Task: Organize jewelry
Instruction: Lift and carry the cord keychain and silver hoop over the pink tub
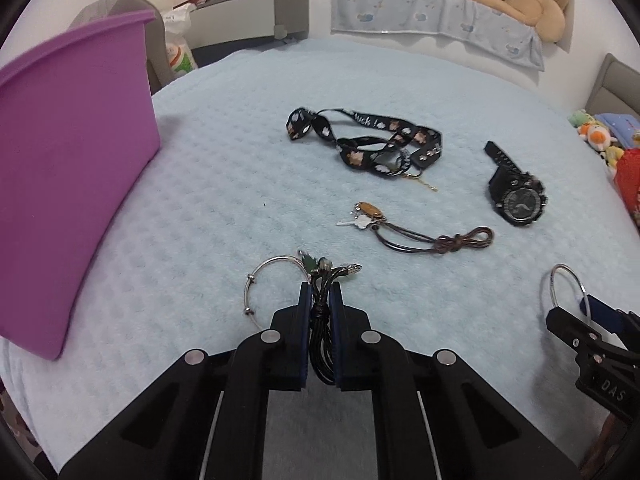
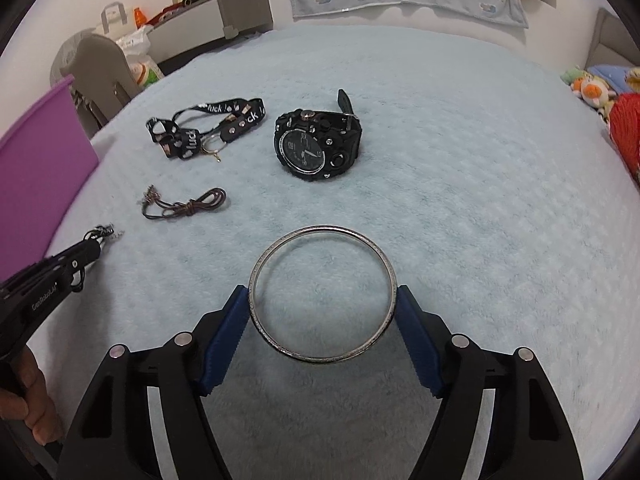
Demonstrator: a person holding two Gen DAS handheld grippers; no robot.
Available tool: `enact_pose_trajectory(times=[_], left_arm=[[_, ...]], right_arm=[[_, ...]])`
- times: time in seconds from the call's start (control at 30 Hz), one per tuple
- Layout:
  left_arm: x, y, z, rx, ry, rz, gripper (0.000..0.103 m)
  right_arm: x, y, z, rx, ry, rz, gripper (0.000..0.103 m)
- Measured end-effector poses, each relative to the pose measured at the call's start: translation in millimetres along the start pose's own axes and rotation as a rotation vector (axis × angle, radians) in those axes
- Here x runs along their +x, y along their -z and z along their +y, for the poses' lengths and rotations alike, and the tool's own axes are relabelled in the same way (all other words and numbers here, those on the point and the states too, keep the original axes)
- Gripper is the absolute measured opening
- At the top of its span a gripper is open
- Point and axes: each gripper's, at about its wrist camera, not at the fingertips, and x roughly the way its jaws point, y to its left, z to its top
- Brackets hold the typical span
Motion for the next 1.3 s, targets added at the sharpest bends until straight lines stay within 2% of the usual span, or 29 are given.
enact_pose_trajectory(times=[0.27, 0.43, 0.6, 0.73, 1.03, 1.3], left_arm=[[-49.0, 0.2, 9.9, -0.028, 0.057, -0.047, 0.009], [-82.2, -1.9, 23.8, -0.057, 0.057, -0.068, 0.009], [-121.3, -10.1, 50.1, -0.084, 0.049, -0.098, 0.009], [-152.3, -21.2, 74.2, -0.109, 0.038, -0.149, 0.009], [-205.8, -49.6, 152.5, -0.181, -0.065, -0.206, 0.009], [-224.6, -70.8, 230.3, -0.266, -0.173, -0.204, 0.009]], right_arm=[[-33.7, 6.6, 2.7, 0.016, -0.011, -0.024, 0.071], [-63.3, 5.1, 16.4, 0.001, -0.028, -0.044, 0.071], [-100.1, -8.2, 40.7, -0.007, -0.084, -0.088, 0.071], [-127.2, -21.6, 69.9, -0.036, -0.132, -0.131, 0.071], [-164.6, -57.2, 169.1, -0.153, -0.266, -0.176, 0.071], [-174.2, -108.3, 264.2, -0.257, -0.403, -0.209, 0.071]])
